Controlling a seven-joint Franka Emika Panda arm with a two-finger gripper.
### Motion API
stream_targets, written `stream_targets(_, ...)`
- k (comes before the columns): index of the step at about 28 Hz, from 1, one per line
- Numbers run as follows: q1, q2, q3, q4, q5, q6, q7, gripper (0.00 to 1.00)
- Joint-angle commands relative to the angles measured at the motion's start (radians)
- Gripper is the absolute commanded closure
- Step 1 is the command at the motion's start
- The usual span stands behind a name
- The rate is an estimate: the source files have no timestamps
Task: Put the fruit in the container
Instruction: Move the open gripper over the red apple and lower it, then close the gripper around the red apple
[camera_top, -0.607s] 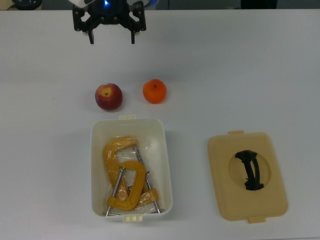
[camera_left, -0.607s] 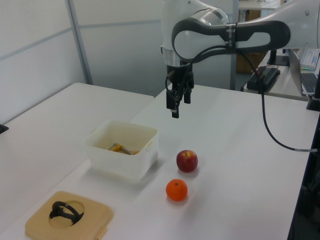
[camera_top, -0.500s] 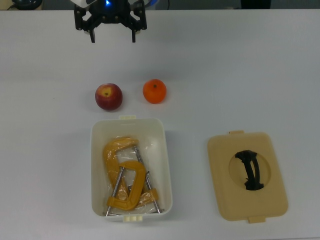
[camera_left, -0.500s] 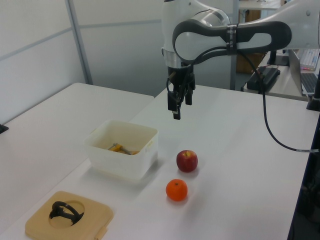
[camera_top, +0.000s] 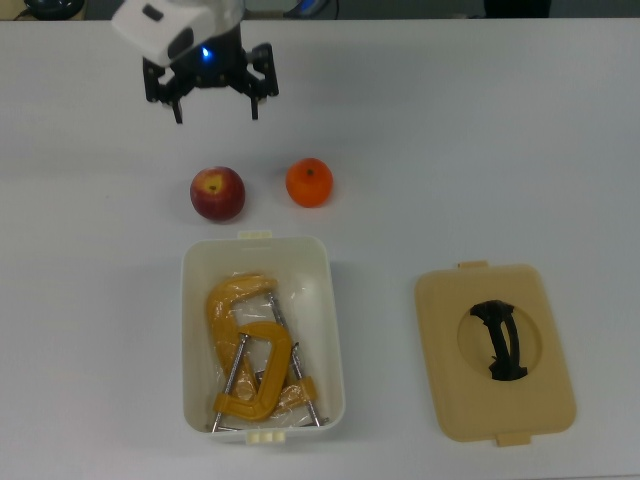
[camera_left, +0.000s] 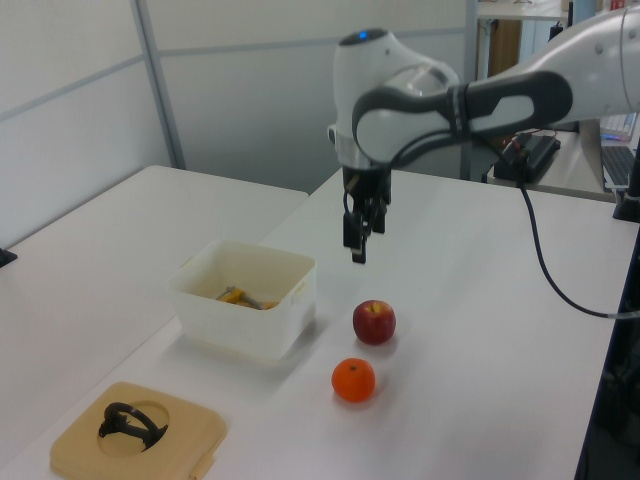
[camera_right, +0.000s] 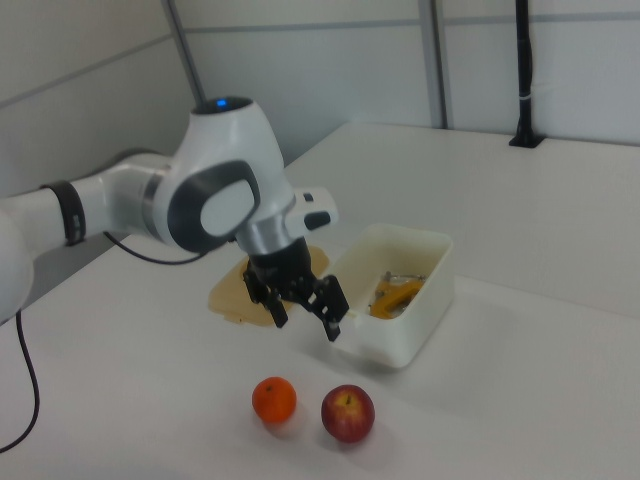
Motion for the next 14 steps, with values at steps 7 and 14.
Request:
stream_targets(7, 0.013, 0.089, -0.013, -0.065, -0.01, 0.121, -0.028, 0.0)
stream_targets(14, 0.012, 0.143, -0.011, -0.066, -0.085, 0.125, -0.028, 0.0)
